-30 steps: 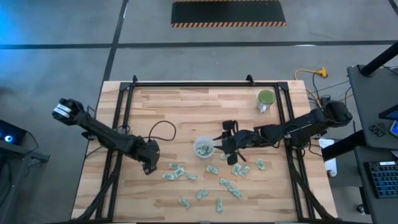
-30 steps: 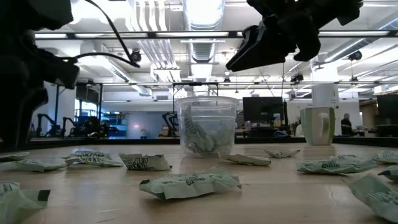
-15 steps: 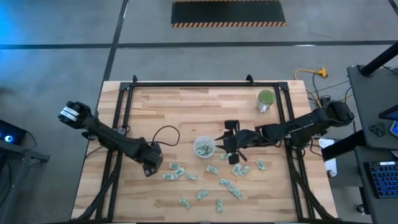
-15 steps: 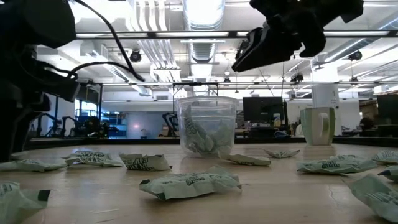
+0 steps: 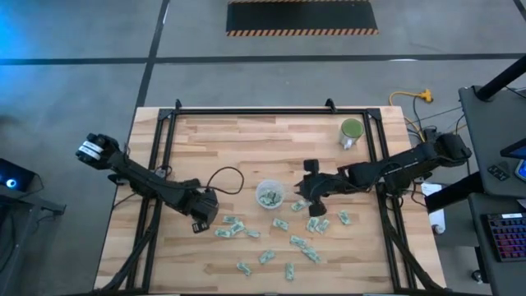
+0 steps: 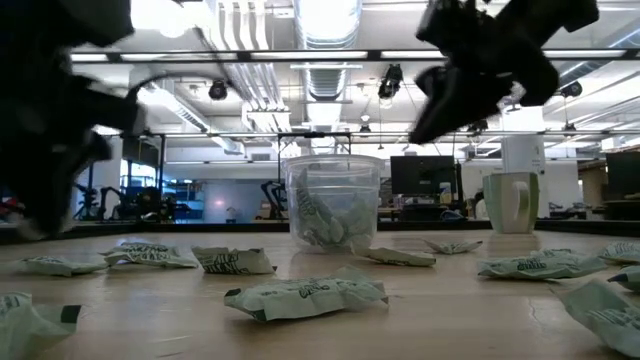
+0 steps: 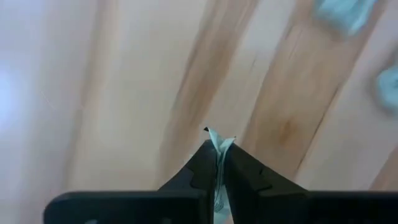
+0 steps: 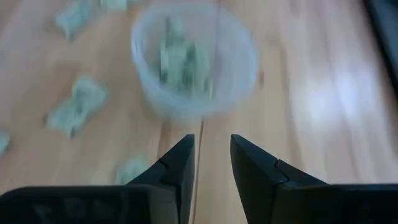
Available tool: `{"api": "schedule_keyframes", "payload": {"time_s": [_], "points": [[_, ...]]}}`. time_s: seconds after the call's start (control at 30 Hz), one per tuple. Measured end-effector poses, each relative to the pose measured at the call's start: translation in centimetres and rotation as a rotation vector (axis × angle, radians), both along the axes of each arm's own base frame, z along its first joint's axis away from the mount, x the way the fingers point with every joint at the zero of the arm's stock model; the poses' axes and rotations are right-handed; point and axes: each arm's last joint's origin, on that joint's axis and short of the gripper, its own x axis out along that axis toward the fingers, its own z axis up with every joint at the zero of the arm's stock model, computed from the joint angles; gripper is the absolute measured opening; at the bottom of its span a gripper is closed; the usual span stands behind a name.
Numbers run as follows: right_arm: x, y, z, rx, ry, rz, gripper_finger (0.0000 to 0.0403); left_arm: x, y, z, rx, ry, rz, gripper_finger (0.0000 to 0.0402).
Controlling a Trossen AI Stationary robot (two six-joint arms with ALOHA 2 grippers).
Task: Pick and place Stevia / Truvia into bins
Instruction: Put the light green stevia packet into the transparent container
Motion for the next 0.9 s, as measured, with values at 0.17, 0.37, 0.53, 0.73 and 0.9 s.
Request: {"api": "schedule_keyframes", "payload": {"time_s": [0.17, 0.37, 0.53, 0.73, 0.9], "points": [[-2.6, -0.5, 0.1, 0.098, 0.159, -0.165, 0.0083, 1.9, -0.2, 3.2, 0.194, -0.200, -0.153, 0.0002], [-4.7, -0.9, 0.0, 0.226, 0.248, -0.398, 0.0072, 5.8, -0.7, 6.8, 0.504, -0.594, -0.380, 0.0002], [-5.5, -0.8, -1.3, 0.359, 0.331, -0.476, 0.0068, 8.6, -0.6, 7.9, 0.630, -0.804, -0.521, 0.0002], [-6.9, -0.6, -2.6, 0.541, 0.466, -0.660, 0.0068, 10.1, 1.2, 7.5, 0.681, -0.804, -0.476, 0.0002], [-7.9, -0.5, -2.8, 0.559, 0.521, -0.831, 0.0068, 11.2, 2.5, 5.9, 0.582, -0.778, -0.483, 0.0002]]}}
